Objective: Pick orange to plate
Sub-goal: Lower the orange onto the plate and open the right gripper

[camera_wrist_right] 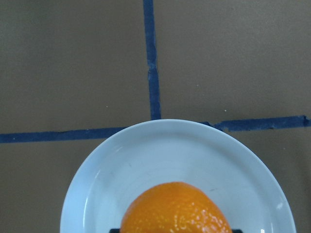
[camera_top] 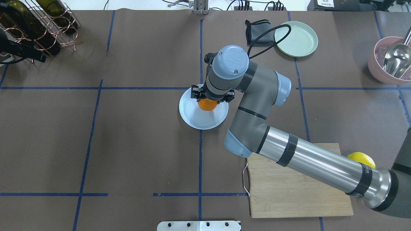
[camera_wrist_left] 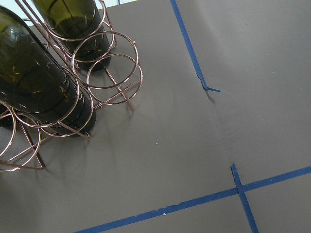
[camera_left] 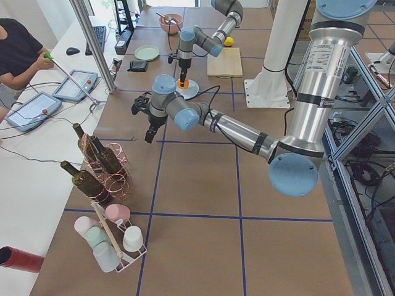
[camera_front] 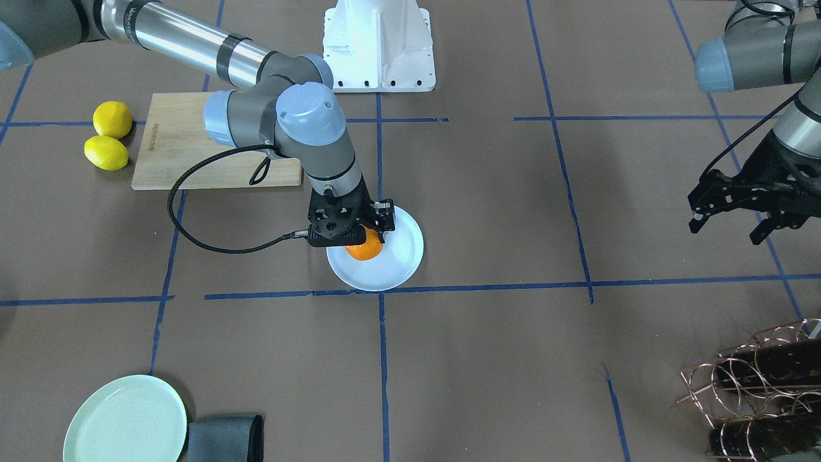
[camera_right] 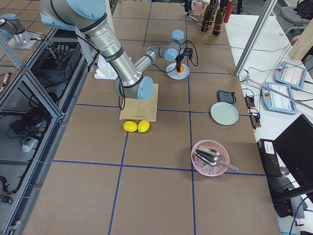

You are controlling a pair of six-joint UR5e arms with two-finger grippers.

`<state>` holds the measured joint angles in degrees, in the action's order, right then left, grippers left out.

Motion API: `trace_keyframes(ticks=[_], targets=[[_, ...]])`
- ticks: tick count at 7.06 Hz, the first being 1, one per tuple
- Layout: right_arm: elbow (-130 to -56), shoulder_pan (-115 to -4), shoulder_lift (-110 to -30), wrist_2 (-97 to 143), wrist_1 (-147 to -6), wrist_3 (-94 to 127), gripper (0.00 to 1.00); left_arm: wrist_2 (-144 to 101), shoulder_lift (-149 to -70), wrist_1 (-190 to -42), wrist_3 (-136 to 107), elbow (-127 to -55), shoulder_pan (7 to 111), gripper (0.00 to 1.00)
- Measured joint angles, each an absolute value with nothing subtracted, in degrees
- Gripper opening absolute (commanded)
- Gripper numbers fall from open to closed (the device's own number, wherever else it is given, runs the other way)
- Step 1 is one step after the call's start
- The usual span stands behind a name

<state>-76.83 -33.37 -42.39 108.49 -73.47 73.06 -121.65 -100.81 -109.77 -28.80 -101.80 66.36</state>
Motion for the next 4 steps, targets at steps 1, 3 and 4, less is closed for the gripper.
trace_keyframes(ticks=[1,3,4], targets=[[-76.4,-33.3,-42.0,108.5,-73.4,73.0,1.00,-121.6,-100.8,-109.8,-28.8,-101.8,66.4,1.00],[-77.3,-33.7,-41.9,108.8,-73.6,73.1,1.00,-121.6,-100.8,-109.7,-28.7,-101.8,66.4,1.00],[-79.2,-34.9,-42.1,109.4,-75.7,73.1,1.00,-121.5,-100.8,-109.6,-28.7,-101.9,66.5,1.00]])
